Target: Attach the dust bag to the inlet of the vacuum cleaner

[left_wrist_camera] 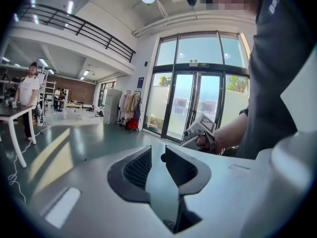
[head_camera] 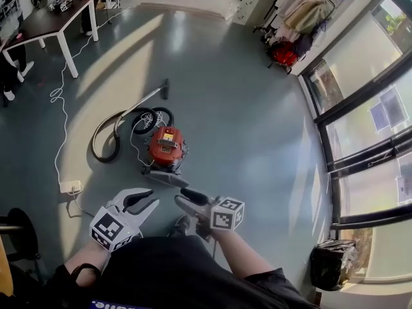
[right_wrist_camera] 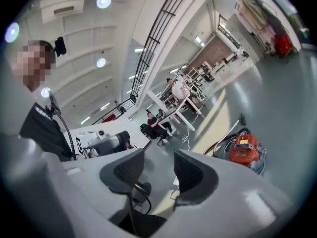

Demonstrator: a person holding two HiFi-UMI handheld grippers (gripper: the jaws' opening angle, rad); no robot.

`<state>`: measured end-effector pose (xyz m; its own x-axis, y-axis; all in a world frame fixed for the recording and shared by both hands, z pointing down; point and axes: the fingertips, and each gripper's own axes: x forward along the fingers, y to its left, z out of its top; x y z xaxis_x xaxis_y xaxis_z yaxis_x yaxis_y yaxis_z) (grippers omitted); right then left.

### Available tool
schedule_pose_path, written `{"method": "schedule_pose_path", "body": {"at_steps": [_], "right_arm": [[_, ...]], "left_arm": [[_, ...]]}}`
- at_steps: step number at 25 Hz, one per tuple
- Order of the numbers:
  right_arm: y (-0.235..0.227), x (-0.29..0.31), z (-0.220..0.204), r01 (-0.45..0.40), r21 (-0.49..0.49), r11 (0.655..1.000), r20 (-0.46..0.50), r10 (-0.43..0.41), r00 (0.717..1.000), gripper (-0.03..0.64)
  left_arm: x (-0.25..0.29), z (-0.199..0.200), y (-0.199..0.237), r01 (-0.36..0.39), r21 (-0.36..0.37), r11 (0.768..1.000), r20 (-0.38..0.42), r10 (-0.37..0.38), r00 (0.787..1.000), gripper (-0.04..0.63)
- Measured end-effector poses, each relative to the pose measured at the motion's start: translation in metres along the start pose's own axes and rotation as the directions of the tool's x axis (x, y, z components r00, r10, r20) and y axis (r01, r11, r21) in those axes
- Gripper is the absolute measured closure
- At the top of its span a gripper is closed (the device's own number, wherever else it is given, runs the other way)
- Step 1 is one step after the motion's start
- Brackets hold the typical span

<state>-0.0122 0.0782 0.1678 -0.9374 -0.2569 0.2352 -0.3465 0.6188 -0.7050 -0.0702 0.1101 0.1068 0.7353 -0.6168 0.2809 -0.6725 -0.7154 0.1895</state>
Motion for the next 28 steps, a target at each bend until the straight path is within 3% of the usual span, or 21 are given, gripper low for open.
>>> {"method": "schedule_pose_path", "body": {"at_steps": [4,8,12,18,21,25,28], "right_arm": [[0.03,0.018,-0.021,0.075,-0.032,0.997,0.027,-0.074,0.997,0.448],[0.06,0.022,-0.042,0.101,-0.032,0.994,0.044,-0.1,0.994,0.457],[0.082,0.016,-0.046,0.122,-0.107,0.987,0.043,-0.118,0.992,0.492],[0.09,-0.003,-0.053,0.127,-0.263,0.956,0.043,-0.12,0.992,0.546],[0.088,-0.025,-0.055,0.107,-0.293,0.95,0.055,-0.095,0.994,0.572],[0.085,-0.067,-0.045,0.089,-0.322,0.943,0.106,-0.058,0.993,0.612],[0.094,-0.091,-0.035,0.058,-0.369,0.928,0.131,-0.01,0.991,0.624]], "left_arm": [[-0.033,0.007,-0.001,0.027,0.014,1.0,0.033,-0.027,0.999,0.488],[-0.054,-0.007,-0.01,0.079,0.007,0.997,0.027,-0.079,0.997,0.492],[-0.066,-0.007,-0.028,0.112,-0.004,0.994,0.043,-0.112,0.993,0.506],[-0.058,-0.006,-0.056,0.095,-0.007,0.995,0.038,-0.095,0.995,0.509],[-0.043,-0.007,-0.075,0.065,0.008,0.998,0.015,-0.065,0.998,0.514],[-0.015,-0.004,-0.107,0.031,-0.045,0.998,-0.009,-0.032,0.999,0.52],[0.0,-0.001,-0.131,0.007,-0.037,0.999,-0.013,-0.007,1.0,0.526]]}}
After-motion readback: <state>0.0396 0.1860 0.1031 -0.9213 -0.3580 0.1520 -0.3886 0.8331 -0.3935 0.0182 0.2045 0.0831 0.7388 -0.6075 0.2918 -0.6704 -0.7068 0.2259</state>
